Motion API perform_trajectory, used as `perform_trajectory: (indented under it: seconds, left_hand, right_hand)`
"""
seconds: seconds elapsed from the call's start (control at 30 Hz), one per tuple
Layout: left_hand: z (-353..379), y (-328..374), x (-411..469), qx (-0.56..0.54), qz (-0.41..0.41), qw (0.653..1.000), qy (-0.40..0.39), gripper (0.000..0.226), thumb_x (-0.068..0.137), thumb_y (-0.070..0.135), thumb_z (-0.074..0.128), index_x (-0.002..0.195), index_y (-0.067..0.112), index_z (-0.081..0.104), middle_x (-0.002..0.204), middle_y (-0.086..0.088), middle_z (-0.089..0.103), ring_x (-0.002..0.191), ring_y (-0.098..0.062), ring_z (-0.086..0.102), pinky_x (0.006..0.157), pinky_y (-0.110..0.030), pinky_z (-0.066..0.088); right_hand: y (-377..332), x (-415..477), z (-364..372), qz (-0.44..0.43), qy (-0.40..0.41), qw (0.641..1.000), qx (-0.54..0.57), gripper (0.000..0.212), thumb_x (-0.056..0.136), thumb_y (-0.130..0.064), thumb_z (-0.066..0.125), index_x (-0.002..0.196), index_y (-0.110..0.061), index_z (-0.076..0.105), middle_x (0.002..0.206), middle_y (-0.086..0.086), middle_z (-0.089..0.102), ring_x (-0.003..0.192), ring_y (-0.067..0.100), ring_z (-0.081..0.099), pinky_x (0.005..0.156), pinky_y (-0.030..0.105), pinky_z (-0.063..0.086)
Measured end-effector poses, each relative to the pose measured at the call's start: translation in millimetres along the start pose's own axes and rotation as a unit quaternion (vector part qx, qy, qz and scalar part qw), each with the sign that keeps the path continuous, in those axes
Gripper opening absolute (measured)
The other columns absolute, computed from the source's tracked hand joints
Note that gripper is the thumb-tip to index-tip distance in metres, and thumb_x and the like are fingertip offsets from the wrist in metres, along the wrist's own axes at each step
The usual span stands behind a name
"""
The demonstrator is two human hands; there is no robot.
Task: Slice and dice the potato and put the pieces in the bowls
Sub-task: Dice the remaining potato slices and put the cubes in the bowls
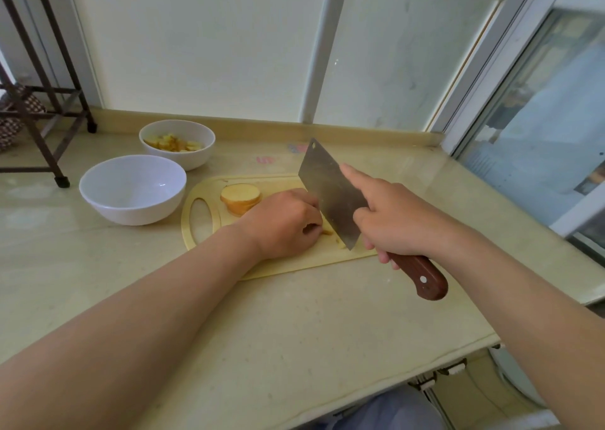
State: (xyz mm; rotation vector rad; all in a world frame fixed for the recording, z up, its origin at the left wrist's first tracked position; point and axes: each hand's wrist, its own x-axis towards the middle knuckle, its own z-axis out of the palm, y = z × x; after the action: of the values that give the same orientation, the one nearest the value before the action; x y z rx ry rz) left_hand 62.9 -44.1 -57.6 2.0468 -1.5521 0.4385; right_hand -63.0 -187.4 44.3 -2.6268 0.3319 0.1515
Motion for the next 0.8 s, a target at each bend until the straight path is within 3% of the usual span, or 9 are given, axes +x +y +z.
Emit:
perform_trajectory:
  seconds: [0.3,0.8]
  left_hand:
    - [0,1,0,-0.001,0.001,1.0,0.008,0.018,0.083,0.018,0.061,0.072,0.012,0.074,0.077,-0.001,0.063,0.069,-0.019,0.056,0.057,-0.035,0.051]
    - [-9,-6,-2,-0.07,-0.006,0.997,-0.012,0.013,0.076,0.012,0.065,0.075,0.013,0.078,0.082,0.002,0.068,0.068,-0.013,0.06,0.064,-0.031,0.052]
  right_hand:
    - [-5,-2,0,0.004,-0.003,1.0,0.008,0.081,0.1,-0.01,0.037,0.161,-0.054,0.007,0.087,0.011,0.066,0.051,0.019,0.065,0.049,0.036,0.06]
    - [-8,-1,5,0.003,-0.012,1.0,0.009,0.08,0.1,-0.011,0.037,0.163,-0.05,0.004,0.088,0.011,0.066,0.052,0.019,0.067,0.047,0.03,0.056]
